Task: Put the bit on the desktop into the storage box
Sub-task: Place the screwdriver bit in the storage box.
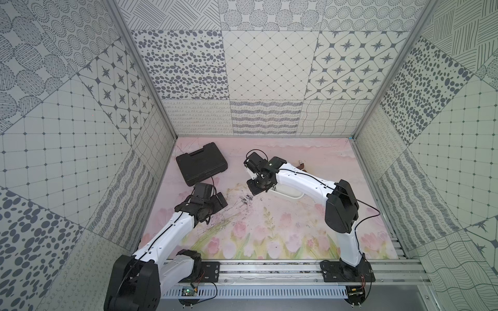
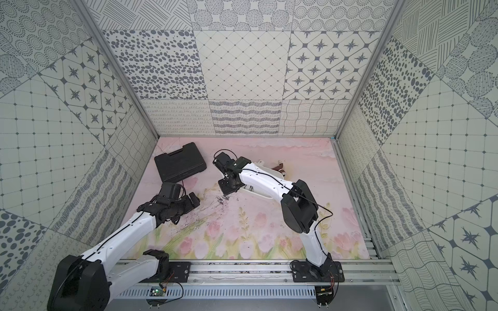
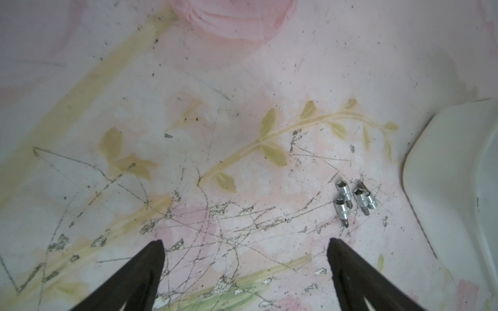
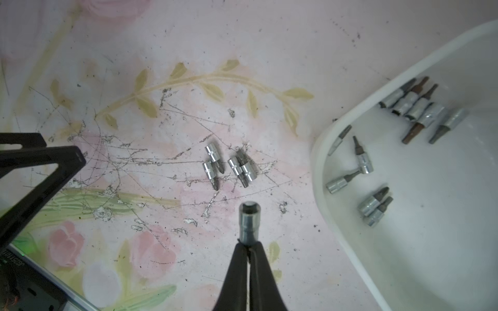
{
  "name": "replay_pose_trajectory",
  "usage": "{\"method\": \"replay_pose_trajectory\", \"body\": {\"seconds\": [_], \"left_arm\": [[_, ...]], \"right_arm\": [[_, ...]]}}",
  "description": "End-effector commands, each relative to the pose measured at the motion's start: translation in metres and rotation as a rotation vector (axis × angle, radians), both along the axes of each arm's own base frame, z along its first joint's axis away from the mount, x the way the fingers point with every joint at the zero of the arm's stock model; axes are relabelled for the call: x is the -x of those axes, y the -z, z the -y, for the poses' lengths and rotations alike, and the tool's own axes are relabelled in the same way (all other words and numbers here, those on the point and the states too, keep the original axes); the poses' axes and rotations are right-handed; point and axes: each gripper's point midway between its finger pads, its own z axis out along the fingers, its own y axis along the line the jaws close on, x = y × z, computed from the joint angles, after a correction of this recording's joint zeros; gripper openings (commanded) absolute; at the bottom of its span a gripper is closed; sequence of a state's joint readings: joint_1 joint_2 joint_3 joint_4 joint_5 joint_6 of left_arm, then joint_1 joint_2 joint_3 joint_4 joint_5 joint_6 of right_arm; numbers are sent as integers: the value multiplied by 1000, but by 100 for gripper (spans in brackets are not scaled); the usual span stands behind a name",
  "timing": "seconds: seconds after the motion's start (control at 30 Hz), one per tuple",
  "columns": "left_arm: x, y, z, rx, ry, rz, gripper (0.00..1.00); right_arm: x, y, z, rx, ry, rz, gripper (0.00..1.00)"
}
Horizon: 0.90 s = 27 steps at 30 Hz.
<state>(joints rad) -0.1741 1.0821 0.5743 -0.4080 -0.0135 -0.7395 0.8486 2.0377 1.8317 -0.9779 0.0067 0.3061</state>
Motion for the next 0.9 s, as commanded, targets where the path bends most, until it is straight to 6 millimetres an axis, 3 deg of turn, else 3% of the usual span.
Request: {"method": "replay_pose_trajectory", "body": {"seconds": [0.0, 0.3, 0.5, 0.87], "left_arm": [[-9, -7, -1, 2, -7, 31, 99], [-9, -7, 0, 2, -5, 31, 99], [-9, -5, 0, 6, -5, 26, 99], [-7, -3, 0, 6, -7, 20, 99]], "right_arm": [[-10, -22, 14, -30, 25, 30, 0], [-40, -16, 77, 39, 145, 50, 0], [-46, 3, 109, 99, 195, 26, 0], [-47, 51, 135, 123, 249, -50, 0]]}}
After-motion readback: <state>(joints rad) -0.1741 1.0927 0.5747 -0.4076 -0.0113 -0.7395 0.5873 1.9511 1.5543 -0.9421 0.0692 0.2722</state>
